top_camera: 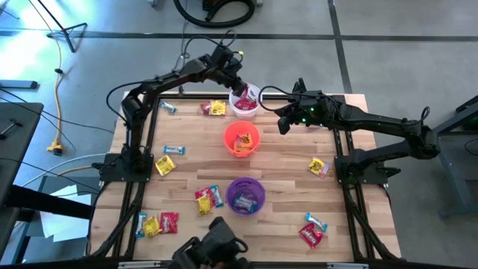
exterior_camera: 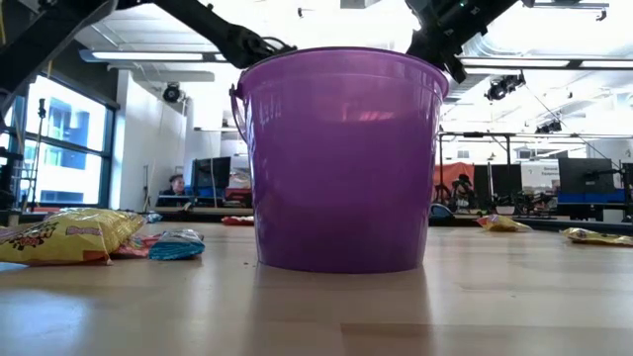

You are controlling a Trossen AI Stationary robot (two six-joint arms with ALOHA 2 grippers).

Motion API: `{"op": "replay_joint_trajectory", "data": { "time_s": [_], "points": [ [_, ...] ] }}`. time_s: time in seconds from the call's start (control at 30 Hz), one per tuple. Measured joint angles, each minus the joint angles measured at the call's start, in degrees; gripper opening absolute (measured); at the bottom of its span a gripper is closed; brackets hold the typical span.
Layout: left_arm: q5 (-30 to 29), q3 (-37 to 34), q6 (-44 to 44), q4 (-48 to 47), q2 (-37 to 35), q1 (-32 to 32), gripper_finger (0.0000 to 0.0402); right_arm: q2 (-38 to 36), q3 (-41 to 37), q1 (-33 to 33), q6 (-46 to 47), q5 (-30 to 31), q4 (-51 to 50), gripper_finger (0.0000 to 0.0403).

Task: Sort candy
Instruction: Put the red chocolate into the white bucket, then put the white chocolate into the violet bucket

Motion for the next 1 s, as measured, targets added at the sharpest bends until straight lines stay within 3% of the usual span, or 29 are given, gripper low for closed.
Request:
{"op": "replay_joint_trajectory", "data": {
  "time_s": [0.17, 0.57, 0.67, 0.8, 0.9, 1.0],
  "points": [
    [-0.2, 0.0, 1.61, 0.11, 1.31, -0.24, 0.0011, 0.02, 0.0, 0.0, 0.0, 0.02, 0.04, 0.0],
    [-0.42, 0.02, 4.7, -0.86, 0.98, -0.7, 0.0088, 0.02, 0.0, 0.0, 0.0, 0.09, 1.8, 0.0],
    [-0.88, 0.02, 6.55, -2.16, -0.77, -0.7, 0.0076, 0.02, 0.0, 0.0, 0.0, 0.09, 1.76, 0.0],
    [-5.18, -1.34, 8.94, -3.9, -5.06, -0.7, 0.0024, 0.02, 0.0, 0.0, 0.0, 0.09, 1.75, 0.0],
    [-10.86, -6.83, 6.37, -1.68, -10.43, -0.21, 0.0006, 0.04, 0.0, 0.0, 0.0, 0.09, 1.75, 0.0],
    [-11.82, -15.57, 0.71, 0.62, -17.22, 1.84, 0.0007, 0.04, 0.0, 0.0, 0.0, 0.09, 1.73, 0.0]
  ]
}}
